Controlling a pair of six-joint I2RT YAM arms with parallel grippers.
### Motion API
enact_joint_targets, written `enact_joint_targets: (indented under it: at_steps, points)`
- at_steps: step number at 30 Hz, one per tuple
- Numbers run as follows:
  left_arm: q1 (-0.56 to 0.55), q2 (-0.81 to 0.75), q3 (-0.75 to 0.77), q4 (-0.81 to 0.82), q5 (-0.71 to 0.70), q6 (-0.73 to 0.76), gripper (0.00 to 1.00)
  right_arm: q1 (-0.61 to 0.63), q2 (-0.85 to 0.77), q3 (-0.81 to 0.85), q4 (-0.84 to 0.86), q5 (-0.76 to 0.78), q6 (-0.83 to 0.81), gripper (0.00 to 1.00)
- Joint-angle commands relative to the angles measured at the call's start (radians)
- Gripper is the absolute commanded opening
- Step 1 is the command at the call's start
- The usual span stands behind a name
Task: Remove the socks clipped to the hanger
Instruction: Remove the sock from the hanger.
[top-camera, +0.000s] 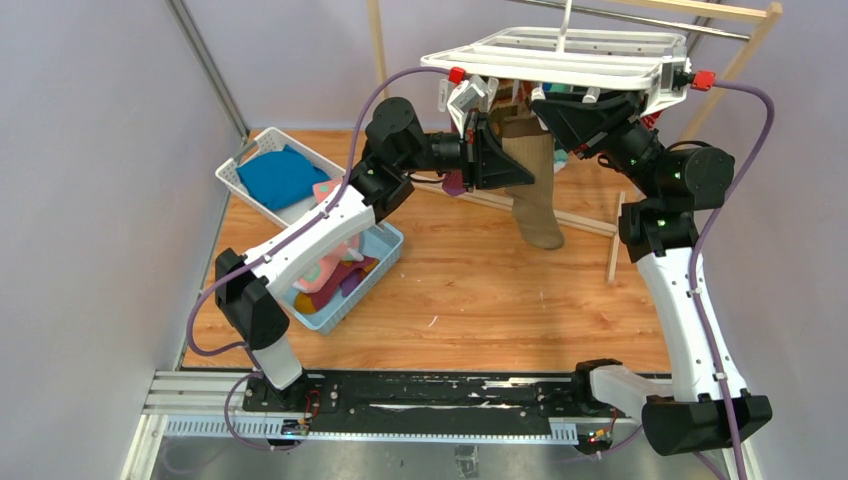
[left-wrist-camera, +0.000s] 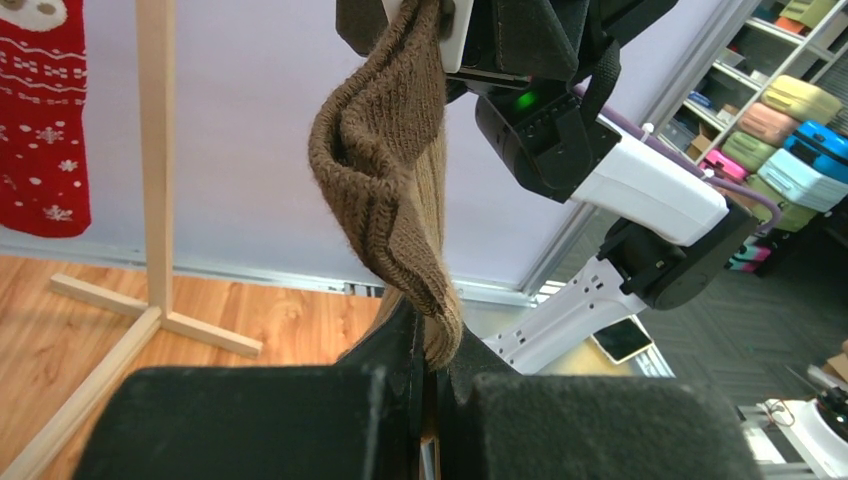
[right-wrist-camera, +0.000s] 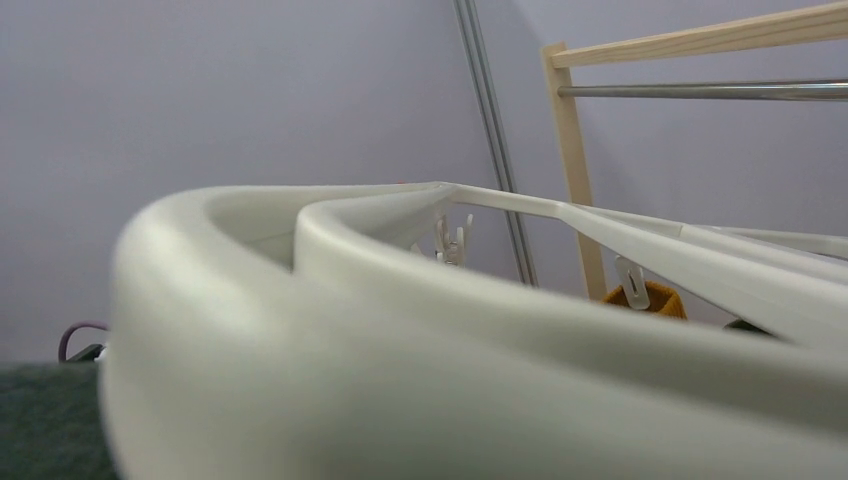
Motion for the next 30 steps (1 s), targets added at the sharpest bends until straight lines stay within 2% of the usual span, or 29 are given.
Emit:
enact_joint_targets:
  at_steps: [1,3,5,11,30]
  points:
    - [-0.007,-0.009,-0.001,0.017,0.011,0.004,0.00,0.002,-0.003,-0.007,0.051,-0.002,0.025,0.10]
    - [-0.007,-0.012,-0.006,0.017,0.007,0.005,0.00,-0.001,-0.004,-0.012,0.050,0.004,0.042,0.03]
    - [-0.006,-0.017,-0.013,0.017,0.003,0.009,0.00,-0.004,-0.006,-0.014,0.039,0.012,0.051,0.00]
    - [0.026,-0.044,-0.062,0.017,-0.053,0.015,0.00,-0.030,-0.012,-0.023,0.001,0.035,0.108,0.00]
    - [0.078,-0.111,-0.174,0.015,-0.072,0.047,0.00,-0.041,-0.010,-0.022,0.033,0.018,0.116,0.00]
